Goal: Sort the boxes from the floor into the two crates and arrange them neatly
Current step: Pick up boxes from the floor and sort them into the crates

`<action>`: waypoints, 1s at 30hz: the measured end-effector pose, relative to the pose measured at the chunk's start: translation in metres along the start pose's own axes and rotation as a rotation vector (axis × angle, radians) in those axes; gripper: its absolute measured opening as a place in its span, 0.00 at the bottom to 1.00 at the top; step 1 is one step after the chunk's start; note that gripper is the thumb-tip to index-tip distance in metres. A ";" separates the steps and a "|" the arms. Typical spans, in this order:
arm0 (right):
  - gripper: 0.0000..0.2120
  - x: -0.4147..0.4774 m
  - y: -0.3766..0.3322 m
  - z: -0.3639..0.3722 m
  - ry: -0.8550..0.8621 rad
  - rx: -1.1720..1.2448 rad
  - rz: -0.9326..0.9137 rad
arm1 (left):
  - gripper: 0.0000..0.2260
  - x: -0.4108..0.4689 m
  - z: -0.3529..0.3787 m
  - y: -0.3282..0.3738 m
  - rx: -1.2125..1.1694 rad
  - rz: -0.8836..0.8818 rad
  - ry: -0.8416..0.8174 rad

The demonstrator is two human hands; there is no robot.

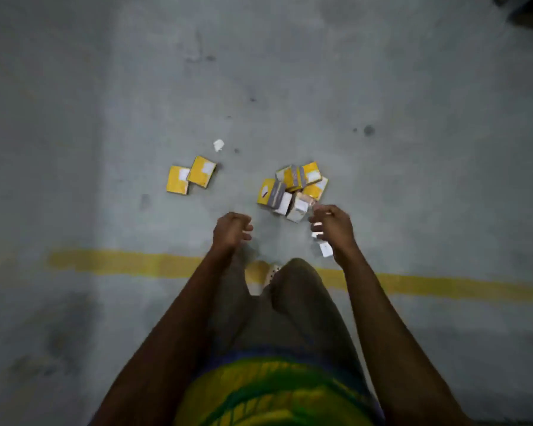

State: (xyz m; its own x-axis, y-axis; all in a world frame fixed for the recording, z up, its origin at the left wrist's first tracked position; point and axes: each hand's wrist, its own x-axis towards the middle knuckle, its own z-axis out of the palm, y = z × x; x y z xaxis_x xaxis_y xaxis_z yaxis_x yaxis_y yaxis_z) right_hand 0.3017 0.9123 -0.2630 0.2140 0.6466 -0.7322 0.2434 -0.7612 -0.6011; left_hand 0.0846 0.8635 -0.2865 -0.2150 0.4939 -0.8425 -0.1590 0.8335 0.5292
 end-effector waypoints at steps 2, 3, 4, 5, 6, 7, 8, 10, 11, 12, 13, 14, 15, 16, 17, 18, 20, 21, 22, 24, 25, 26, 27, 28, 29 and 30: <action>0.06 0.031 0.007 0.016 0.016 0.040 0.081 | 0.03 0.050 0.010 -0.001 0.230 0.027 -0.032; 0.04 0.051 0.014 0.027 0.023 0.026 0.112 | 0.04 0.078 0.016 -0.002 0.402 0.053 -0.046; 0.04 0.075 0.027 0.038 0.026 0.018 0.137 | 0.06 0.111 0.022 -0.007 0.582 0.077 -0.077; 0.03 0.099 0.042 0.051 0.035 0.011 0.183 | 0.10 0.142 0.029 -0.012 0.745 0.096 -0.121; 0.02 0.122 0.058 0.062 0.038 0.010 0.226 | 0.13 0.170 0.034 -0.015 0.866 0.111 -0.172; 0.04 0.155 0.083 0.075 0.044 -0.004 0.277 | 0.15 0.207 0.042 -0.022 0.953 0.124 -0.221; 0.07 0.191 0.117 0.087 0.048 -0.006 0.307 | 0.17 0.242 0.051 -0.029 1.023 0.138 -0.250; 0.10 0.252 0.162 0.110 0.095 -0.063 0.333 | 0.21 0.311 0.066 -0.048 1.164 0.203 -0.272; 0.09 0.272 0.169 0.120 0.117 -0.104 0.340 | 0.25 0.336 0.071 -0.056 1.229 0.271 -0.278; 0.08 0.294 0.178 0.128 0.143 -0.149 0.346 | 0.30 0.365 0.079 -0.070 1.273 0.360 -0.295; 0.11 0.320 0.192 0.134 0.191 -0.189 0.340 | 0.35 0.393 0.090 -0.083 1.289 0.467 -0.314; 0.14 0.348 0.209 0.140 0.249 -0.219 0.314 | 0.39 0.419 0.101 -0.098 1.305 0.565 -0.338; 0.18 0.377 0.228 0.145 0.310 -0.233 0.293 | 0.43 0.443 0.114 -0.113 1.333 0.639 -0.358; 0.23 0.400 0.242 0.147 0.365 -0.245 0.270 | 0.46 0.461 0.125 -0.125 1.356 0.685 -0.360; 0.27 0.425 0.259 0.150 0.405 -0.263 0.260 | 0.49 0.484 0.138 -0.141 1.375 0.696 -0.358; 0.32 0.447 0.274 0.152 0.430 -0.293 0.268 | 0.53 0.507 0.150 -0.153 1.389 0.679 -0.346; 0.42 0.485 0.302 0.156 0.426 -0.351 0.301 | 0.60 0.550 0.171 -0.175 1.411 0.650 -0.343; 0.46 0.498 0.313 0.156 0.408 -0.371 0.294 | 0.63 0.565 0.179 -0.181 1.416 0.658 -0.338; 0.49 0.511 0.328 0.157 0.391 -0.379 0.283 | 0.66 0.580 0.187 -0.187 1.430 0.671 -0.328; 0.49 0.524 0.349 0.158 0.367 -0.358 0.261 | 0.68 0.603 0.199 -0.192 1.477 0.686 -0.322; 0.47 0.527 0.356 0.159 0.369 -0.324 0.239 | 0.69 0.610 0.203 -0.192 1.503 0.691 -0.333; 0.43 0.527 0.361 0.159 0.392 -0.278 0.216 | 0.71 0.614 0.206 -0.191 1.524 0.698 -0.344; 0.40 0.526 0.364 0.158 0.424 -0.228 0.208 | 0.72 0.616 0.207 -0.189 1.542 0.704 -0.359; 0.37 0.523 0.365 0.157 0.459 -0.187 0.204 | 0.72 0.615 0.207 -0.187 1.555 0.703 -0.365; 0.36 0.519 0.364 0.156 0.480 -0.160 0.204 | 0.72 0.612 0.204 -0.186 1.560 0.697 -0.362; 0.35 0.514 0.363 0.155 0.495 -0.133 0.201 | 0.72 0.607 0.201 -0.185 1.551 0.687 -0.355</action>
State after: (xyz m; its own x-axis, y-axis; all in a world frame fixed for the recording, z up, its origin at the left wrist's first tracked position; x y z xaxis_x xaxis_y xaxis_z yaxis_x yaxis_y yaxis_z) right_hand 0.3535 0.9607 -0.9078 0.6799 0.4597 -0.5713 0.2624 -0.8801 -0.3958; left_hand 0.1768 1.0593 -0.9162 0.3978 0.6805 -0.6154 0.9081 -0.1966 0.3697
